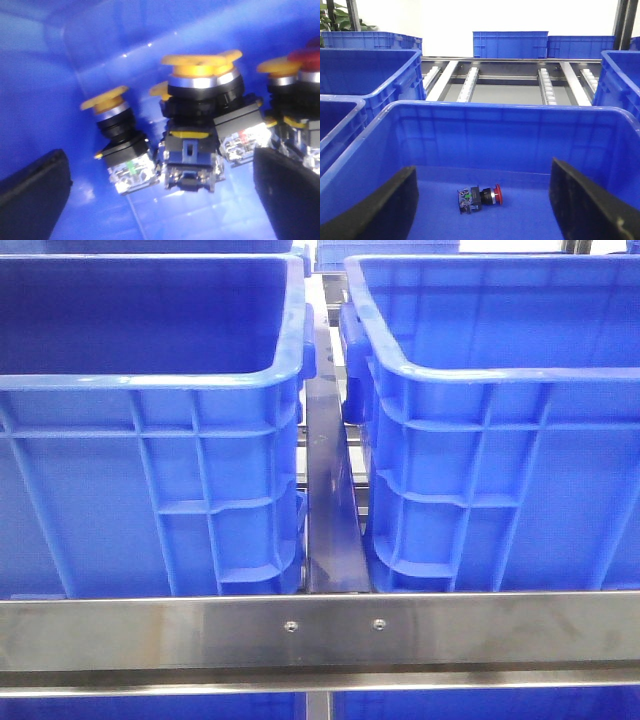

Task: Pick red and yellow buttons and place in box
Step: 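Grasp a yellow button with the left gripper and lift it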

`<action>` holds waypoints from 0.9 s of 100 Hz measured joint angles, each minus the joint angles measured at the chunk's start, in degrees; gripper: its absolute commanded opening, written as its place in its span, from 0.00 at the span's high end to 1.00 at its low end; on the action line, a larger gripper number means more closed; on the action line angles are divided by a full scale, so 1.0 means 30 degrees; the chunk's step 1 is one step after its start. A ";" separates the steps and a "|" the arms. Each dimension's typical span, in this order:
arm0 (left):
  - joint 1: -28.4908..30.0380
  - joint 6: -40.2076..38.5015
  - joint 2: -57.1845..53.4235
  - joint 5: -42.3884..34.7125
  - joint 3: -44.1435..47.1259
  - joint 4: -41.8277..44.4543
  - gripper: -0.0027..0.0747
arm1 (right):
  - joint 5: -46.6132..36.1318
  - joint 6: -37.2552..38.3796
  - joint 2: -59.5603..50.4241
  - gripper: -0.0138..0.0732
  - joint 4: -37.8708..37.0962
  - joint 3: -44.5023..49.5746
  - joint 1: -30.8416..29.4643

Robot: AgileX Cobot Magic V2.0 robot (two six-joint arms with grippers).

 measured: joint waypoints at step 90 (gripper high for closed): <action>-0.0034 0.0417 0.1233 -0.1406 -0.0114 -0.0512 0.10 | 0.0000 0.0000 0.0000 0.19 0.0000 0.0000 0.0000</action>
